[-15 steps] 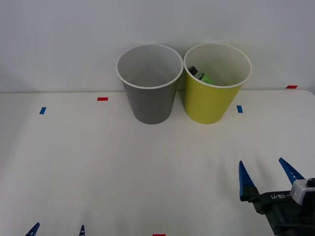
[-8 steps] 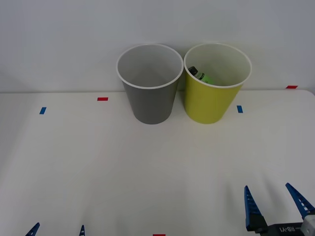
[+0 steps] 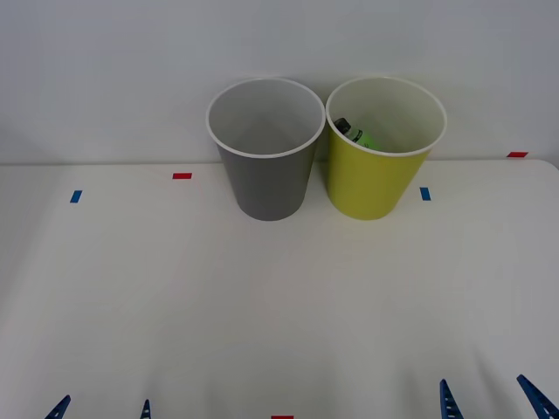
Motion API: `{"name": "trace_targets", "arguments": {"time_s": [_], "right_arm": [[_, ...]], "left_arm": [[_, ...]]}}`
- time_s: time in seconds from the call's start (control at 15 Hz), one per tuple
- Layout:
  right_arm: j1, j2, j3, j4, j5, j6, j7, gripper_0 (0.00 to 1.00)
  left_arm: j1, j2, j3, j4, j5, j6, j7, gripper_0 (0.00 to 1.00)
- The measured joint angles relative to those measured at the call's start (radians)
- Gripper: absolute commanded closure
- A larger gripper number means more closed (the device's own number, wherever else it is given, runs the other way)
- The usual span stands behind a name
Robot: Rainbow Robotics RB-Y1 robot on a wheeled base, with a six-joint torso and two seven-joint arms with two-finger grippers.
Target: Put cans in the gray bin and PET bottles in the light green bin.
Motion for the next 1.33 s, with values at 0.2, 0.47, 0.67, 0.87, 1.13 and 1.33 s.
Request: {"name": "trace_targets", "arguments": {"time_s": [0.2,0.47,0.67,0.87,1.13,1.33], "right_arm": [[0.008,0.001,0.001,0.0,-0.004,-0.001,0.001,0.0],[0.012,0.034,0.001,0.019,-0.012,0.015,-0.01,0.0],[0.012,0.035,0.001,0.02,-0.012,0.015,-0.011,0.0],[0.012,0.035,0.001,0.02,-0.012,0.015,-0.011,0.0],[0.012,0.035,0.001,0.02,-0.012,0.015,-0.011,0.0],[0.012,0.035,0.001,0.02,-0.012,0.015,-0.011,0.0]], "left_arm": [[0.0,0.0,0.0,0.0,0.0,0.0,0.0,0.0],[0.0,0.0,0.0,0.0,0.0,0.0,0.0,0.0],[0.0,0.0,0.0,0.0,0.0,0.0,0.0,0.0],[0.0,0.0,0.0,0.0,0.0,0.0,0.0,0.0],[0.0,0.0,0.0,0.0,0.0,0.0,0.0,0.0],[0.0,0.0,0.0,0.0,0.0,0.0,0.0,0.0]]}}
